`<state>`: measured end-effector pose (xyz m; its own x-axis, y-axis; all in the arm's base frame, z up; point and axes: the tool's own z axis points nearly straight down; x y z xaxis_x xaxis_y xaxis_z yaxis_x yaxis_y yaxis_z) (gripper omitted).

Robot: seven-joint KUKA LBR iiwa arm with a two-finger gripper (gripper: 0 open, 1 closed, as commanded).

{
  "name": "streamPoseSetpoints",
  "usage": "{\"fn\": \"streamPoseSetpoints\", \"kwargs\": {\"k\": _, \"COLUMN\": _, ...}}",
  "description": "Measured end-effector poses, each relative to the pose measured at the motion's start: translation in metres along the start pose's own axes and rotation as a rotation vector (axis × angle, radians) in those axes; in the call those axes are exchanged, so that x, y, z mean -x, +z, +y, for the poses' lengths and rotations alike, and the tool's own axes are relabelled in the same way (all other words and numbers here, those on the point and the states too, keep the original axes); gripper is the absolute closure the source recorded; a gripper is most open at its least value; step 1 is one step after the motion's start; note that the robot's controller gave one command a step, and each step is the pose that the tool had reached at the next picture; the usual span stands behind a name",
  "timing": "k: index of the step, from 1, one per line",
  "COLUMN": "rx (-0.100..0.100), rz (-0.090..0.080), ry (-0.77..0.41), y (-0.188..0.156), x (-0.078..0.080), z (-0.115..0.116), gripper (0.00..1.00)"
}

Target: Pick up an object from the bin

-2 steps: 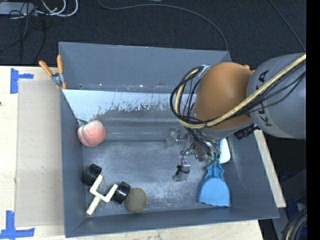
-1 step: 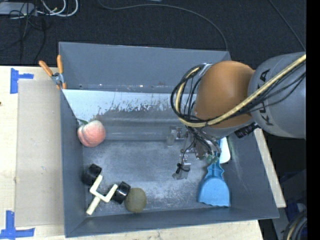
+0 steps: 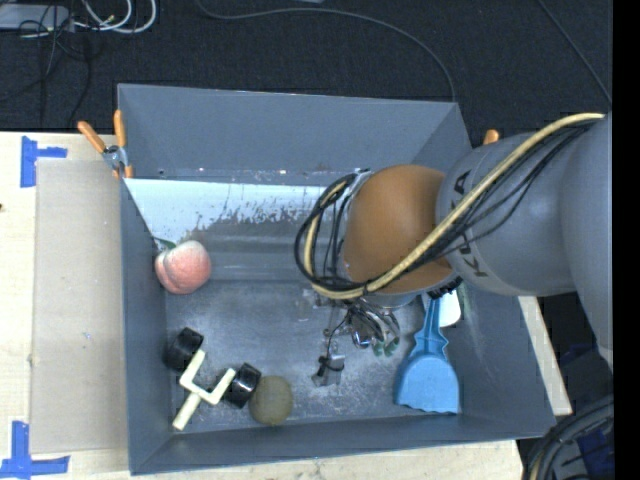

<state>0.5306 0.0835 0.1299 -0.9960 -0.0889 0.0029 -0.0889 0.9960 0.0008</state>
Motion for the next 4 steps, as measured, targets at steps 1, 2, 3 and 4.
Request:
{"fn": "streamPoseSetpoints", "kwargs": {"k": 1, "rx": 0.0, "rz": 0.002, "ry": 0.062, "y": -0.011, "x": 0.001, "z": 0.054, "gripper": 0.0}}
{"fn": "streamPoseSetpoints", "kwargs": {"k": 2, "rx": 0.0, "rz": 0.001, "ry": -0.085, "y": -0.014, "x": -0.004, "z": 0.07, "gripper": 0.0}}
{"fn": "streamPoseSetpoints", "kwargs": {"k": 3, "rx": 0.001, "rz": 0.003, "ry": -0.077, "y": 0.054, "x": -0.021, "z": 0.093, "gripper": 0.0}}
{"fn": "streamPoseSetpoints", "kwargs": {"k": 4, "rx": 0.0, "rz": 0.003, "ry": -0.232, "y": 0.061, "x": -0.03, "z": 0.116, "gripper": 1.0}}
